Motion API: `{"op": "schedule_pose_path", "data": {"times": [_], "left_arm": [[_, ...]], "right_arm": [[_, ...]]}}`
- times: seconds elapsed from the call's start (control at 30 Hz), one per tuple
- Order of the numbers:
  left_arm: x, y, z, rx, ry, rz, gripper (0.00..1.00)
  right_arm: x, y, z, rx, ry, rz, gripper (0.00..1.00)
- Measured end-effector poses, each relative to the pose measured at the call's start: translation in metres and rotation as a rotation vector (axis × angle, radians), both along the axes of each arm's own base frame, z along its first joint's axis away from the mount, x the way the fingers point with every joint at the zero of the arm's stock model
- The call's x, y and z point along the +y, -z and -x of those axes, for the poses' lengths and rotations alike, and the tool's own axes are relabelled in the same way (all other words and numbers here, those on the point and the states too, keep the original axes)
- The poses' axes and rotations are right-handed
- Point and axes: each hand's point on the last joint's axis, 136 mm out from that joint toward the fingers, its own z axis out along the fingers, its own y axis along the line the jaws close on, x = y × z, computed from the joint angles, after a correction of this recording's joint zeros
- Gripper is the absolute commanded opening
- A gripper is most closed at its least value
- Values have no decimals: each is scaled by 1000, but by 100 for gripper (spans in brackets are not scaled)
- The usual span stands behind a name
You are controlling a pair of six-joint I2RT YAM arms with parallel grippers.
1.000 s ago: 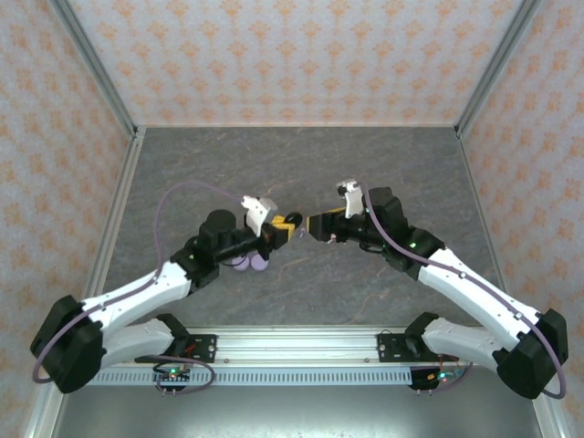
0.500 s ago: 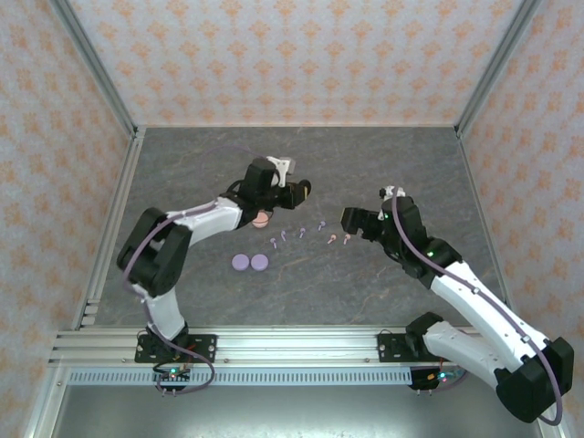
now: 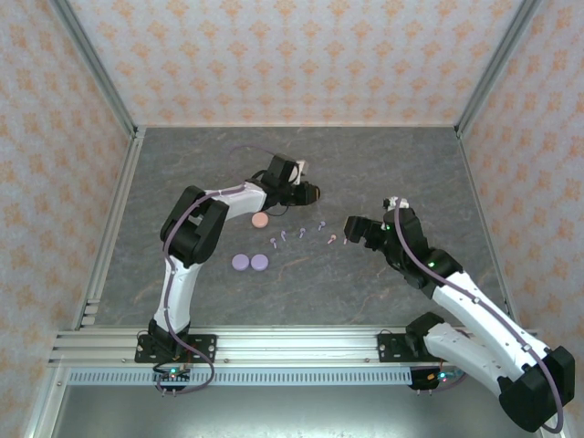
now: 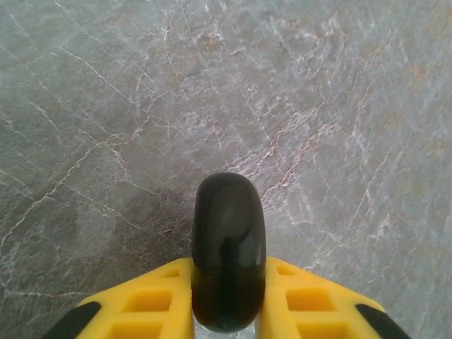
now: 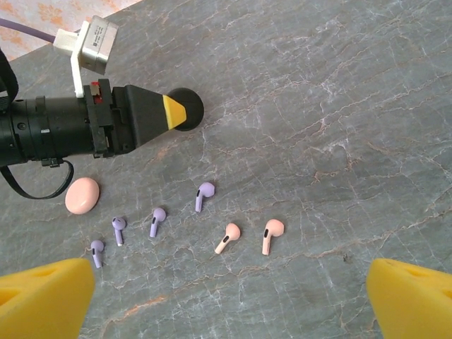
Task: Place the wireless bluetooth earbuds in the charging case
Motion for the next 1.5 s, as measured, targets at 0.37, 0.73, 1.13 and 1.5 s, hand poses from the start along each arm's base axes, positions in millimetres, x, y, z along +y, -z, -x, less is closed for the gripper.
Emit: {"op": "schedule_pose_path", "data": {"times": [0.37,0.73,1.13,1.5], "left_arm": [[13,4,-1,26,-15,-22,58],[79,-112,20,-157,-111,6,66],[186,-115,100,-162,-381,-15,82],[283,-75,140,-19,-673,10,87]], "right_arm": [[7,-2,0,-8,-28,-29,99],[34,-5,3,35,-134,-45,99],[159,12,25,110,-553,250,99],[250,80,35,204,-937,548,100]]}}
